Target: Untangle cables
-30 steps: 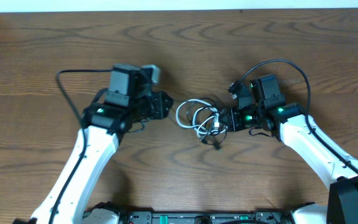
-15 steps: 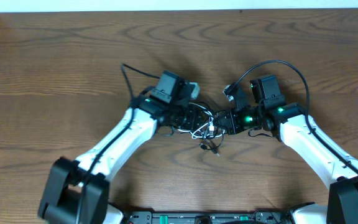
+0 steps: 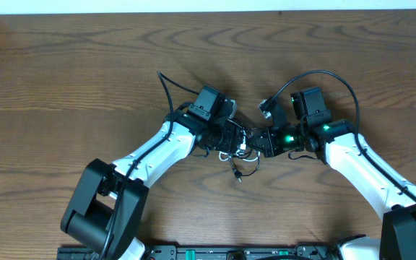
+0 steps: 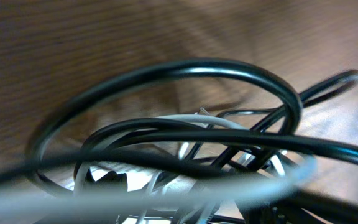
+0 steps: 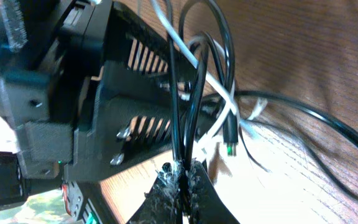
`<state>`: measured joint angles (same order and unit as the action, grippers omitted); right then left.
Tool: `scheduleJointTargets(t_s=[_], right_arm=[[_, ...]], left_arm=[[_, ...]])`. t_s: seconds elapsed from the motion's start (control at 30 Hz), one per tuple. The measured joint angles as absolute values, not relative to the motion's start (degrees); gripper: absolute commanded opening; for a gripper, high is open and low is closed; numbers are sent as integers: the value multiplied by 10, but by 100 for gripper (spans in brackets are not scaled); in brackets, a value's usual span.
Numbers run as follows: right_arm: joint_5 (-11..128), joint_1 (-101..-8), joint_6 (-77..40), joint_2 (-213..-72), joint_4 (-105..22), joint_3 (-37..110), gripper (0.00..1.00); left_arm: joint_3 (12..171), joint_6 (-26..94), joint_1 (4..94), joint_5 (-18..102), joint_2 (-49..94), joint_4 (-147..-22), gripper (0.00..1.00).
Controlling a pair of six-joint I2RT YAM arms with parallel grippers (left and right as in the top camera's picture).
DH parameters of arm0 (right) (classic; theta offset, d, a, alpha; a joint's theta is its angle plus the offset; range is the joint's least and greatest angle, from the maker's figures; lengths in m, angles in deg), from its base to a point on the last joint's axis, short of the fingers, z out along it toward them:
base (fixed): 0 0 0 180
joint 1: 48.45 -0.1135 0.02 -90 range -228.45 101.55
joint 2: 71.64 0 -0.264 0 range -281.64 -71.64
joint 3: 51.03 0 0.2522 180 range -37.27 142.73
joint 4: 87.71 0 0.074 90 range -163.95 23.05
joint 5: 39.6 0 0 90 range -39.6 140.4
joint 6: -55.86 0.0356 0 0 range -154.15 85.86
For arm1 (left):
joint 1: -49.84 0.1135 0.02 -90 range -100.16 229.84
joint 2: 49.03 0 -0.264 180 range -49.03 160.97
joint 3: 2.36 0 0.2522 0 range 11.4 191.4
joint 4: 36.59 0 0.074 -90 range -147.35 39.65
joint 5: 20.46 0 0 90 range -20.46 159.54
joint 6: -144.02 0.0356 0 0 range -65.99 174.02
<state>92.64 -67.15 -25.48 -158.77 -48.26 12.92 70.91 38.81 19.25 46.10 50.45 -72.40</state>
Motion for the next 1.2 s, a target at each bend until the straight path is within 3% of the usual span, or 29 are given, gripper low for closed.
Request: scheduleJointTargets(t_s=[0.3, 0.57, 0.77, 1.0, 1.07, 1.13, 1.2], right_arm=[[891, -671, -253, -1588, -437, 129, 1], [575, -676, -132, -1588, -292, 130, 1], [369, -651, -36, -1588, -236, 129, 13], [322, -612, -5, -1588, -269, 129, 20], [362, -610, -31, -1588, -309, 129, 28], [435, -610, -85, -1588, -355, 129, 45], [523, -611, -152, -1588, -388, 129, 55]], left_arm=[[709, 388, 191, 531, 553, -763, 61], [717, 390, 187, 558, 556, -797, 61], [718, 390, 190, 579, 556, -809, 60], [719, 390, 190, 595, 556, -823, 60], [719, 390, 190, 596, 555, -823, 60], [719, 391, 190, 593, 555, -823, 60], [719, 405, 191, 583, 555, -821, 55]])
